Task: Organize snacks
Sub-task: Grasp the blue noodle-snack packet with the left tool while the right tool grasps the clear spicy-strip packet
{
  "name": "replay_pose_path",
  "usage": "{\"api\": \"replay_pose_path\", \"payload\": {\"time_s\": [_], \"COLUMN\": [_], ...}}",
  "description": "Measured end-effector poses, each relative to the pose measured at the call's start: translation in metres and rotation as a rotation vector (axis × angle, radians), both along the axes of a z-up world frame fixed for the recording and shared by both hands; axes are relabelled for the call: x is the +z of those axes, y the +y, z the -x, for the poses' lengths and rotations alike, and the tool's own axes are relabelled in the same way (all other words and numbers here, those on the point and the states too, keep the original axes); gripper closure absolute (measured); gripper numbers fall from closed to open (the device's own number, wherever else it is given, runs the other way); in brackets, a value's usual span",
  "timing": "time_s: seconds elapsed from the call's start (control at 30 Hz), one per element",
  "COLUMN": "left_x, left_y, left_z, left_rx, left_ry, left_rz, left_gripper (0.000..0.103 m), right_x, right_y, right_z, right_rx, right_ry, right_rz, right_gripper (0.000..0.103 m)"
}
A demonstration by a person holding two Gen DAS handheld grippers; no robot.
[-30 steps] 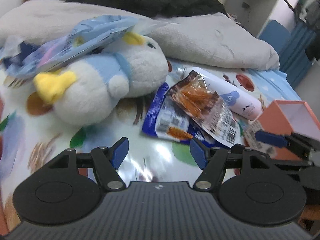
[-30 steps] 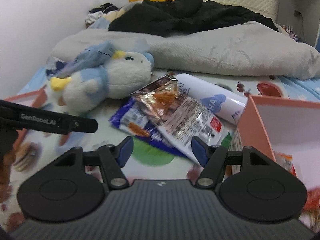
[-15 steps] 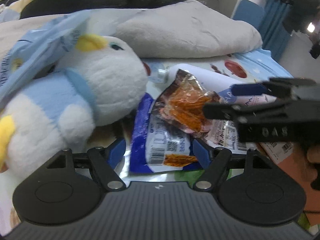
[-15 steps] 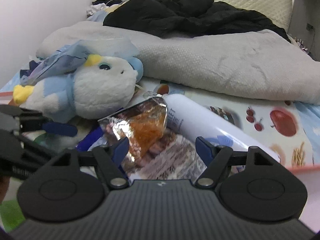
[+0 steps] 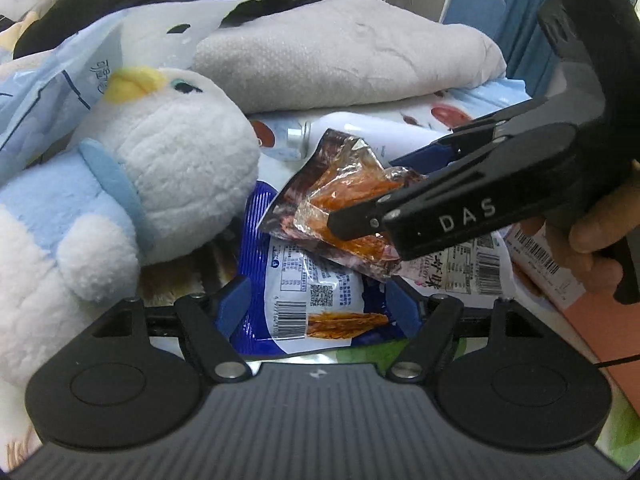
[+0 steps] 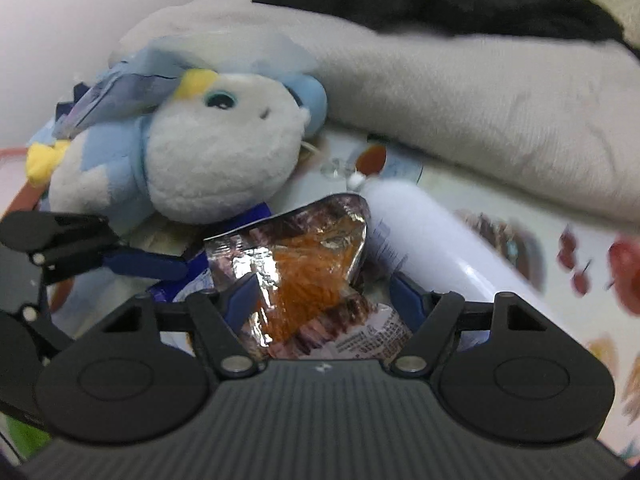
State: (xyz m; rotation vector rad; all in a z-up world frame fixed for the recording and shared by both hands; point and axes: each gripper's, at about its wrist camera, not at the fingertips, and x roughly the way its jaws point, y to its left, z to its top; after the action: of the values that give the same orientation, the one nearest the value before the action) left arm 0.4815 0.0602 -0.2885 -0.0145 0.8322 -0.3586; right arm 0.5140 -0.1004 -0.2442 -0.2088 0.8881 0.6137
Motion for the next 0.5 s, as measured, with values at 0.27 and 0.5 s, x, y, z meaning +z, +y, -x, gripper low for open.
{"api": "replay_pose_path", "payload": {"time_s": [0.27, 0.5], "left_x": [-0.013, -0.008], "left_y": [-0.009, -0.004], "left_z": [-0.001, -0.001], "left_rx": [-0.013, 0.049], "left_ry": [-0.016, 0.01], "left_rz": [-0.062, -0.03], "left_gripper": [0.016, 0.044], "right_x": [0.002, 0.013], "right_y": [-0.01, -0.016], "right_z": [0.0, 0.01], "right_rx": [-0.054, -0.084], "right_ry": [0.03, 0.001], "right_rz": [-0.074, -0.074], "right_gripper": [0.057, 0.073]}}
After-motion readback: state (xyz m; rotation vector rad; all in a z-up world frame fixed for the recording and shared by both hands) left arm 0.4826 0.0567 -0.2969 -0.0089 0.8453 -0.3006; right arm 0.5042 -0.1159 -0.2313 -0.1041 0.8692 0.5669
